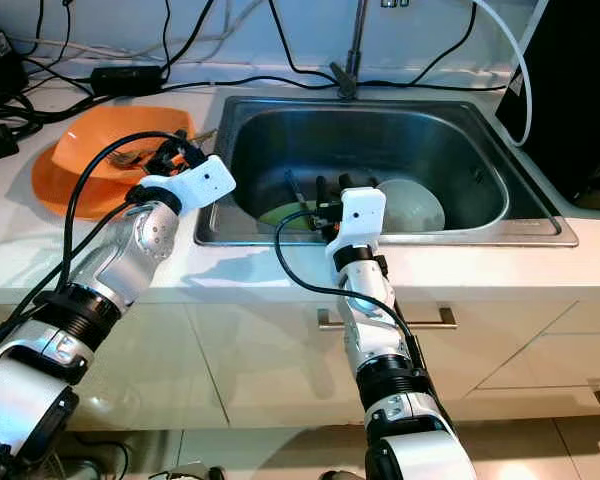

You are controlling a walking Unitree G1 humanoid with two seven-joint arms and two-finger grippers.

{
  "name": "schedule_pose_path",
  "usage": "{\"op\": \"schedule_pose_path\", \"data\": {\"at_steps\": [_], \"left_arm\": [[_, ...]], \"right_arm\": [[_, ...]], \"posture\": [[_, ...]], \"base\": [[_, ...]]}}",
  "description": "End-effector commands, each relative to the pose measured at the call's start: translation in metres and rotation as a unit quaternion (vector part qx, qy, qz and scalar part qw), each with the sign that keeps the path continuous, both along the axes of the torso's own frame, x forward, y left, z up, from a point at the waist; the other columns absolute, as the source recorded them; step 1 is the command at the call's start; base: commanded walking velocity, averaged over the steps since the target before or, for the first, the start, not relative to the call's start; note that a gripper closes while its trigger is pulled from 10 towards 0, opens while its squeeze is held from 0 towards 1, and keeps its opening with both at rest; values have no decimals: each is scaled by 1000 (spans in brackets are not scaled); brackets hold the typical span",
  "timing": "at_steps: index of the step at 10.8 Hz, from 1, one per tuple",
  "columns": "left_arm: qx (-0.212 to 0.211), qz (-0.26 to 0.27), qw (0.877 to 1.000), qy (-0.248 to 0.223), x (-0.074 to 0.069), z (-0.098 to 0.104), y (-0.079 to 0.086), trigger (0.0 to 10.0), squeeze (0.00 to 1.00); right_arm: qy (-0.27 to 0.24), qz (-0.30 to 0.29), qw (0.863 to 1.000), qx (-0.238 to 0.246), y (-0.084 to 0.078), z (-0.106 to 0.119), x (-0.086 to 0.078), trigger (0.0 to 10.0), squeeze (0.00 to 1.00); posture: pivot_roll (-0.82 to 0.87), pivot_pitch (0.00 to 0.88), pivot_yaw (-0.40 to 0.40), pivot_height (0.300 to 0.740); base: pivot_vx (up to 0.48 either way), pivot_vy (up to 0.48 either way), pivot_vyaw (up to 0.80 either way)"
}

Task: Kitchen organization

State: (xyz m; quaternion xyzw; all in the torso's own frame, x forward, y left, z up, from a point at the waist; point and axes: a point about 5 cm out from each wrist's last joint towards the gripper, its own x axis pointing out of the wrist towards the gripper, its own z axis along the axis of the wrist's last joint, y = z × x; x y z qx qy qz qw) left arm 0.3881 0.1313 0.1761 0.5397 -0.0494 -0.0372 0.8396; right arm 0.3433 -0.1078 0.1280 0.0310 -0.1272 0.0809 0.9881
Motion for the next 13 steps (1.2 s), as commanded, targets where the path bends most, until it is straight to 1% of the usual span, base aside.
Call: {"op": "schedule_pose_path", "data": {"at_steps": [1, 3, 4, 5, 6, 7, 8, 9, 10, 13], "left_arm": [[1, 0, 1000, -8, 4, 7, -2, 10000, 0], [-4, 1, 1000, -3, 6, 6, -3, 10000, 0], [-11, -1, 1000, -9, 8, 9, -6, 10000, 0], [-10, -3, 1000, -10, 10, 10, -8, 10000, 0], [-10, -3, 1000, -10, 12, 11, -9, 9373, 0], [-6, -1, 1000, -15, 14, 13, -10, 5569, 0], [-7, 0, 1000, -16, 15, 14, -11, 4863, 0], [-10, 3, 1000, -18, 16, 16, -10, 824, 0], [-11, 5, 1000, -18, 17, 17, -9, 0, 0], [-12, 10, 1000, -21, 19, 20, -6, 0, 0]], "right_arm": [[20, -4, 1000, 2, -3, -9, -2, 10000, 0], [20, -3, 1000, 3, -2, -9, -3, 10000, 0], [20, -4, 1000, 4, -2, -10, -3, 10000, 0], [20, -4, 1000, 4, -2, -10, -3, 10000, 0], [20, -5, 1000, 4, -2, -10, -3, 10000, 0], [21, -6, 1000, 4, -2, -10, -3, 10000, 0], [21, -6, 1000, 4, -2, -10, -3, 10000, 0], [22, -7, 1000, 3, -3, -11, -3, 10000, 0], [22, -7, 1000, 3, -3, -11, -3, 10000, 0], [22, -7, 1000, 3, -3, -11, -3, 10000, 0]], "posture": [[69, 0, 15, 740], [66, 0, 18, 740], [64, 0, 18, 740], [64, 0, 18, 740], [64, 0, 18, 740], [59, 0, 21, 740], [55, 0, 21, 740], [54, 0, 21, 740], [54, 0, 21, 740], [54, 0, 21, 740]], "base": [[0, 0, 0], [0, 0, 0], [0, 0, 0], [0, 0, 0], [0, 0, 0], [0, 0, 0], [0, 0, 0], [0, 0, 0], [0, 0, 0], [0, 0, 0]]}}
